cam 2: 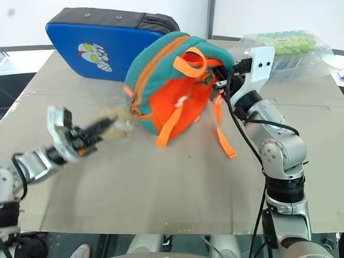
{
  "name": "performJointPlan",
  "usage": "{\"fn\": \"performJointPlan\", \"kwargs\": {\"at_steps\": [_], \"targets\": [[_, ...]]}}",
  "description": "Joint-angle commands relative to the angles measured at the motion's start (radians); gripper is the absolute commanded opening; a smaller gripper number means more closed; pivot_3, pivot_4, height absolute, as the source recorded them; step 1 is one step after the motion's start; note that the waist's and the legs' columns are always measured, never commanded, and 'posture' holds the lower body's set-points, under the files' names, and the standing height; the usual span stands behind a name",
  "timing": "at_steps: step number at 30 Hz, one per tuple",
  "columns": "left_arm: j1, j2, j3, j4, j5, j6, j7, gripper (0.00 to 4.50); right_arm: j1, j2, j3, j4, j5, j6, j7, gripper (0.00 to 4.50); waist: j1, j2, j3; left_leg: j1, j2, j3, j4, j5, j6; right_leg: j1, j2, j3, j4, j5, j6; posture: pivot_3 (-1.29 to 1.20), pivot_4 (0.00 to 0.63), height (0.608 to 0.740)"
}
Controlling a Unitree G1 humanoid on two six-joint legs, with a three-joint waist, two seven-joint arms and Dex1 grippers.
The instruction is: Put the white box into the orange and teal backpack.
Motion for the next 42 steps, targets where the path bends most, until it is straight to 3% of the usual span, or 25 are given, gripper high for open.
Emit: {"fn": "performJointPlan", "kwargs": {"at_steps": [1, 8, 13, 17, 26, 27, 30, 32, 33, 36, 42], "targets": [[0.048, -0.017, -0.018, 0.043, 0.186, -0.078, 0.014, 1.10, -0.033, -0.023, -0.150, -0.030, -0.039, -0.076, -0.066, 0.00, 0.004, 0.000, 0.000, 0.000, 0.000, 0.000, 0.000, 0.000, 0.000, 0.000, 0.000, 0.000, 0.000, 0.000, 0.000, 0.00, 0.150, 0.740], [-0.001, -0.158, -0.146, 0.132, 0.492, -0.249, 0.128, 1.09, -0.042, -0.039, -0.182, -0.035, -0.052, -0.077, -0.099, 0.00, 0.012, 0.001, -0.002, 0.002, 0.000, 0.002, 0.001, 0.001, 0.000, 0.001, 0.000, 0.002, 0.001, 0.001, -0.001, 0.00, 0.150, 0.740], [-0.100, -0.248, -0.239, 0.084, 0.596, -0.314, 0.102, 1.09, -0.044, -0.076, -0.210, -0.075, -0.050, -0.053, -0.122, 0.00, 0.035, 0.006, -0.006, 0.002, -0.001, 0.001, 0.002, 0.001, 0.000, 0.003, -0.001, 0.000, 0.001, 0.001, 0.000, 0.00, 0.150, 0.740], [-0.227, -0.328, -0.205, 0.038, 0.565, -0.360, 0.071, 1.09, -0.001, -0.130, -0.220, -0.184, -0.018, 0.019, -0.113, 0.00, 0.041, 0.006, -0.005, -0.001, -0.001, 0.001, 0.006, 0.001, 0.000, 0.004, -0.001, 0.000, 0.000, 0.001, 0.000, 0.00, 0.150, 0.740], [-0.335, -0.282, -0.352, 0.138, 0.862, -0.568, -0.103, 1.09, 0.235, -0.236, -0.068, -0.336, -0.035, 0.103, 0.048, 0.00, -0.004, 0.006, -0.005, 0.001, -0.001, 0.002, -0.001, 0.001, 0.000, 0.003, 0.002, 0.000, -0.002, 0.003, 0.004, 0.00, 0.150, 0.740], [-0.330, -0.275, -0.342, 0.124, 0.863, -0.588, -0.129, 2.09, 0.274, -0.250, -0.074, -0.349, -0.032, 0.096, 0.074, 0.74, -0.007, 0.006, -0.005, 0.001, -0.001, 0.002, -0.001, 0.001, 0.000, 0.003, 0.002, 0.000, -0.002, 0.002, 0.004, 0.00, 0.150, 0.740], [-0.304, -0.249, -0.326, 0.081, 0.876, -0.620, -0.179, 3.13, 0.359, -0.283, -0.088, -0.379, -0.045, 0.081, 0.126, 1.79, -0.012, 0.006, -0.005, 0.000, 0.000, 0.001, -0.001, 0.001, 0.000, 0.002, 0.003, -0.001, -0.002, 0.002, 0.004, 0.00, 0.150, 0.740], [-0.286, -0.234, -0.323, 0.053, 0.887, -0.629, -0.200, 4.27, 0.395, -0.301, -0.096, -0.395, -0.035, 0.088, 0.155, 2.88, -0.016, 0.006, -0.005, 0.001, 0.000, 0.002, -0.002, 0.001, 0.000, 0.002, 0.003, 0.000, -0.001, 0.002, 0.004, 0.00, 0.150, 0.740], [-0.257, -0.204, -0.316, -0.001, 0.879, -0.627, -0.232, 4.50, 0.439, -0.320, -0.107, -0.417, -0.020, 0.094, 0.187, 3.59, -0.012, 0.006, -0.005, 0.001, 0.000, 0.002, -0.001, 0.001, 0.000, 0.002, 0.003, 0.001, -0.001, 0.002, 0.004, 0.00, 0.150, 0.740], [-0.180, -0.136, -0.282, -0.127, 0.852, -0.607, -0.295, 4.50, 0.545, -0.373, -0.141, -0.461, -0.003, 0.087, 0.277, 4.44, -0.012, 0.004, -0.005, 0.001, 0.000, 0.001, -0.001, 0.001, 0.000, 0.002, 0.003, 0.000, -0.001, 0.002, 0.004, 0.00, 0.150, 0.740], [-0.005, -0.063, -0.189, -0.248, 0.813, -0.576, -0.334, 4.50, 0.765, -0.424, -0.293, -0.492, 0.078, 0.027, 0.458, 4.44, -0.009, 0.004, -0.005, 0.002, 0.002, 0.002, -0.001, 0.001, 0.000, 0.003, 0.001, 0.001, -0.002, 0.000, 0.001, 0.00, 0.150, 0.740]]}}
